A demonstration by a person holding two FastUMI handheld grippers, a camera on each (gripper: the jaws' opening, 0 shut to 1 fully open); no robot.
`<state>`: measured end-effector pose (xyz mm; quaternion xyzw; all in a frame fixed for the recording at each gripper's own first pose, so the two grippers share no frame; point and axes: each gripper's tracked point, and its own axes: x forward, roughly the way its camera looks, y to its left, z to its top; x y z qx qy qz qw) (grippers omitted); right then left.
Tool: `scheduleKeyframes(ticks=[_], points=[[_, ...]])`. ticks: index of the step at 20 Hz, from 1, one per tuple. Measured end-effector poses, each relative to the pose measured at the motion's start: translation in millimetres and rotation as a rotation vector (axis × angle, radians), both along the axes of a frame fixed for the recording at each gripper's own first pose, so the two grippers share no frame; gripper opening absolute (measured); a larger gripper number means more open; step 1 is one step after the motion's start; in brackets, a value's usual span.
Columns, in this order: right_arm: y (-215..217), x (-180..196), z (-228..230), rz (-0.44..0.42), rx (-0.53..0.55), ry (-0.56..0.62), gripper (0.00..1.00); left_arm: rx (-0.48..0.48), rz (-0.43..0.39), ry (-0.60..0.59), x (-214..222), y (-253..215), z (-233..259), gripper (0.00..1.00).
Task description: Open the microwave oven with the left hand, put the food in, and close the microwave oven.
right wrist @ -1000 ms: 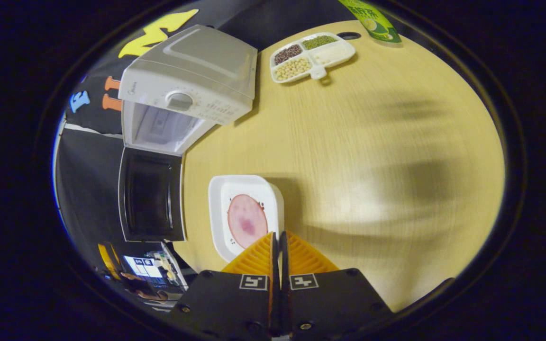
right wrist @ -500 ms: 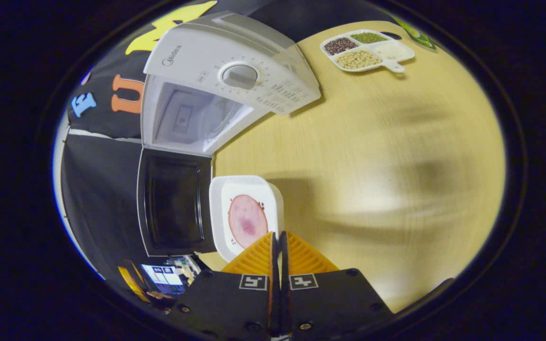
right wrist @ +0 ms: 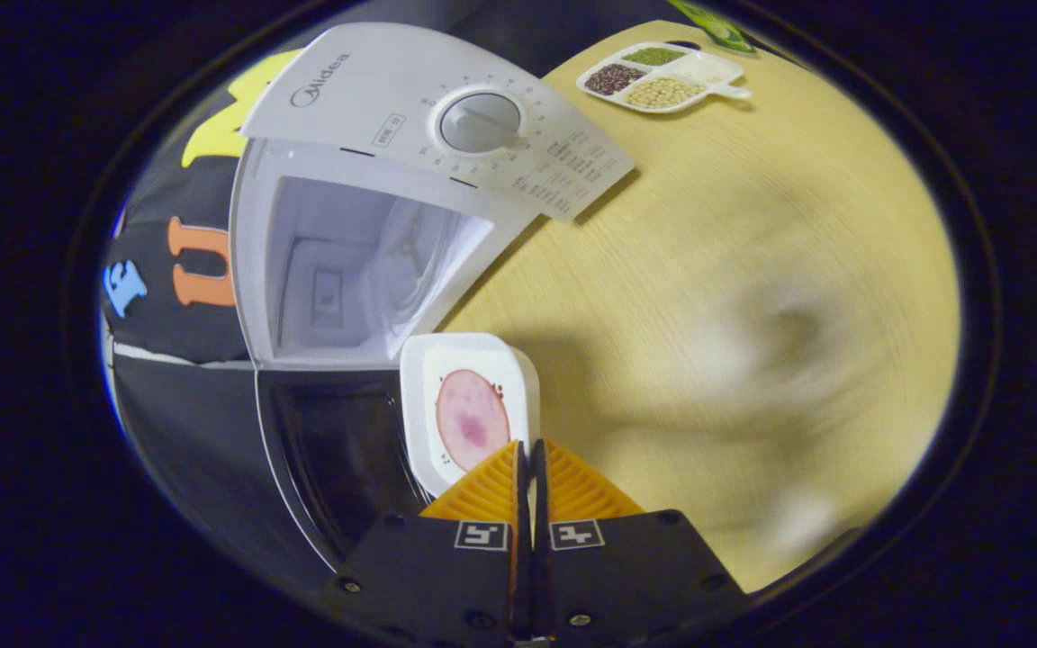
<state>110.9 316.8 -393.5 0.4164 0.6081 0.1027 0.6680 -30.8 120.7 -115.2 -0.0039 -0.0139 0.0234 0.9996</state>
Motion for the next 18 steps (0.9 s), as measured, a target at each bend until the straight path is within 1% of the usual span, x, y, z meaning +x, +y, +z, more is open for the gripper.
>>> scheduleKeyframes(ticks=[2,5,10,12,15,18], points=[[14,9,2,-0.089,-0.006,-0.002,0.04,-0.003,-0.004,-0.008,-1,-1,2,0.95],[39,25,3,-0.195,-0.004,-0.016,0.04,-0.031,-0.012,0.005,-6,1,1,0.95],[83,60,9,-0.377,0.049,-0.030,0.04,-0.028,0.001,0.000,-11,16,4,0.95],[95,76,5,-0.451,0.048,-0.032,0.04,-0.032,0.010,0.006,-15,22,2,0.95],[115,104,2,-0.530,0.046,-0.085,0.05,-0.029,0.036,0.019,-17,38,-2,0.95],[126,132,-6,-0.559,0.043,-0.146,0.05,-0.049,0.023,0.045,-13,41,-11,0.95]])
